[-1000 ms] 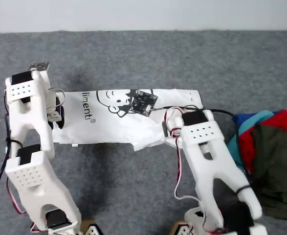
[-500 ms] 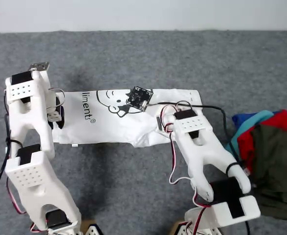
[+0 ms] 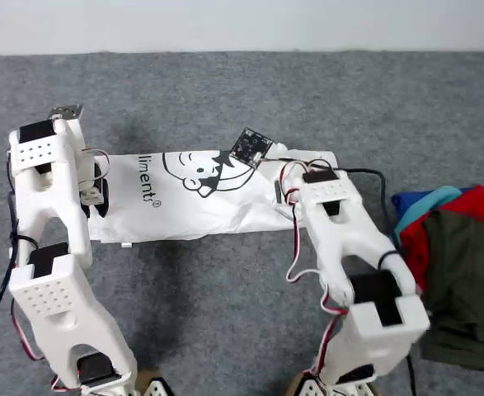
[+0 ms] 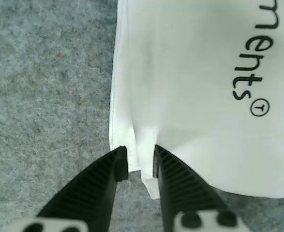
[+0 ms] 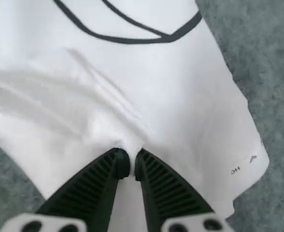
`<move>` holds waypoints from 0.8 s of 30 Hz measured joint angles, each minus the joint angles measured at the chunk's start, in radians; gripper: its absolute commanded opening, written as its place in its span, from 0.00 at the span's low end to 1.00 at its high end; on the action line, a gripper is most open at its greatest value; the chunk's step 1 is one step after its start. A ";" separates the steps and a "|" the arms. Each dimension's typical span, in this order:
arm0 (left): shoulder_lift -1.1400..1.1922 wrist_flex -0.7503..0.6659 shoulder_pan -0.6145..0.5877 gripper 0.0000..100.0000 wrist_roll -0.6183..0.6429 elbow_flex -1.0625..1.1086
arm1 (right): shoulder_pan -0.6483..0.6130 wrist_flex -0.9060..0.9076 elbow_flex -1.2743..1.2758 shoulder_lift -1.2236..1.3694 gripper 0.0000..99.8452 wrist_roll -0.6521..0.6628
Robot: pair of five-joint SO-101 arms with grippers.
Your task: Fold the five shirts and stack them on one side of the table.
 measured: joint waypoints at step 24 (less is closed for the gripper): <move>0.000 0.000 0.000 0.10 0.000 0.000 | 0.014 0.393 -0.454 0.160 0.18 -0.328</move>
